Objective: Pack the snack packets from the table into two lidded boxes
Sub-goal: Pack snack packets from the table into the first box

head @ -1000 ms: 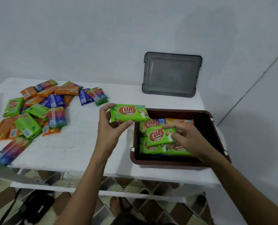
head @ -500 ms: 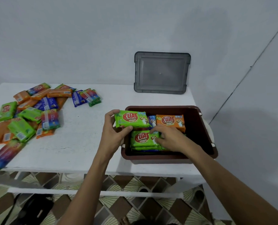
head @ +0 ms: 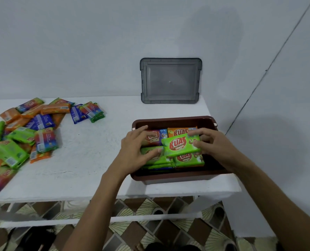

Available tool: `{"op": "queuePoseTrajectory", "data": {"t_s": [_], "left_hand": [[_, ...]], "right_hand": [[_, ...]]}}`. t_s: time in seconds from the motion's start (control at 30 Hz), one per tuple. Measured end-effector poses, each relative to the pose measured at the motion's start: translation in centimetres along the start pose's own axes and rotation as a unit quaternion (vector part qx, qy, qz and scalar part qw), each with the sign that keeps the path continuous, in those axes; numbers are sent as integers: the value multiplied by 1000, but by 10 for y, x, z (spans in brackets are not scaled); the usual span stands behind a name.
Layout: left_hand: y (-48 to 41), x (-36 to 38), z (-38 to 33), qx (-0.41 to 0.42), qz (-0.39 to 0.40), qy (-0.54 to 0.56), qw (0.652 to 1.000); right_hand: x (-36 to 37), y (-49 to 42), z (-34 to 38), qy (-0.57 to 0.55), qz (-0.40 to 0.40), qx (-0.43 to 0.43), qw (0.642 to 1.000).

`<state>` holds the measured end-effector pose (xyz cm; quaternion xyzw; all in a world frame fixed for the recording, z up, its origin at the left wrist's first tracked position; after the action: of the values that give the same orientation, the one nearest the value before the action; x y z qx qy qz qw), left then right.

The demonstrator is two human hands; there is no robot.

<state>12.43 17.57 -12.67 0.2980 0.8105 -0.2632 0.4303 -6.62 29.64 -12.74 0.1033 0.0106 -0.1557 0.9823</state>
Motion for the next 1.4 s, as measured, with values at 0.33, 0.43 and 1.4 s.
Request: {"op": "queuePoseTrajectory", "data": {"t_s": [0.33, 0.43, 1.4], "left_hand": [[3, 2, 22, -50, -93, -34, 994], [4, 2, 26, -65, -100, -28, 993], [-47, -121, 314, -271, -140, -134, 943]], "right_hand": [[-19, -9, -43, 187, -38, 75, 979], [-16, -17, -41, 359, -43, 47, 931], [291, -252, 57, 498, 132, -206, 832]]}}
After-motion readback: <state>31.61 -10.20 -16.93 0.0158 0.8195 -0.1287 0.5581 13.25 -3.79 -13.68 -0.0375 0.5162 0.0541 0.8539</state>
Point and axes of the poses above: each hand's wrist, its own y-axis away from the middle knuckle, its own x-axis out of the palm, z = x × y, the point moved 10 cm from there along -y, towards the middle knuckle, and after that the axes turned 8 degrees about -y, right-handed, at the moved point
